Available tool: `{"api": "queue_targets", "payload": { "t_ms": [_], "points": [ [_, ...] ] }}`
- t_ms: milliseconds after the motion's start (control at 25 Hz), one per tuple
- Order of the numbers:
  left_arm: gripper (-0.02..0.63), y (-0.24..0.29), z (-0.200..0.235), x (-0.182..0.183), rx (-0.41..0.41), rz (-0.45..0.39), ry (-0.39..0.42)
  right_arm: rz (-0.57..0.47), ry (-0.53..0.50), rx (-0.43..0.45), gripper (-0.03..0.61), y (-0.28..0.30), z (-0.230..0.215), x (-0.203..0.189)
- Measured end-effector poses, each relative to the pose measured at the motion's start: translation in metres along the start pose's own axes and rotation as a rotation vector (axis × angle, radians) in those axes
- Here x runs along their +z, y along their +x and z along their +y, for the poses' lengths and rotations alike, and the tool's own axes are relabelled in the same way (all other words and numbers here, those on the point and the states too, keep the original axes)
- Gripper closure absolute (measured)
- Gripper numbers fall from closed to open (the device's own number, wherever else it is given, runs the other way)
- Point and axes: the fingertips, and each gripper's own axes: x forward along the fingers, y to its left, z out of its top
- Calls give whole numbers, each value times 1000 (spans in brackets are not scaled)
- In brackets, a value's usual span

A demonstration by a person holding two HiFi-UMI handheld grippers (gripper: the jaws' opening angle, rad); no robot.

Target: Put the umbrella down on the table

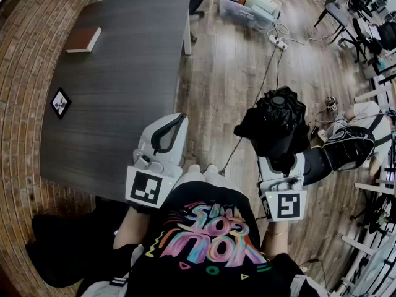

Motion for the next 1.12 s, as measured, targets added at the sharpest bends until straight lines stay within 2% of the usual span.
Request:
{"api": "queue_targets", "payload": {
  "t_ms": [640, 800, 960, 1120],
  "points": [
    [615, 27, 10, -8, -5, 30, 34, 20, 28, 42, 331, 19, -16, -26],
    [615, 45, 30, -10, 3, 63, 15, 60, 49, 42, 331, 45, -23, -30],
    [615, 72, 45, -6, 7, 31, 22, 38, 50, 67, 330, 74, -33, -29],
    [615, 90, 50, -16, 11, 41, 21, 54, 39, 90, 330, 95, -43, -36]
  ]
}}
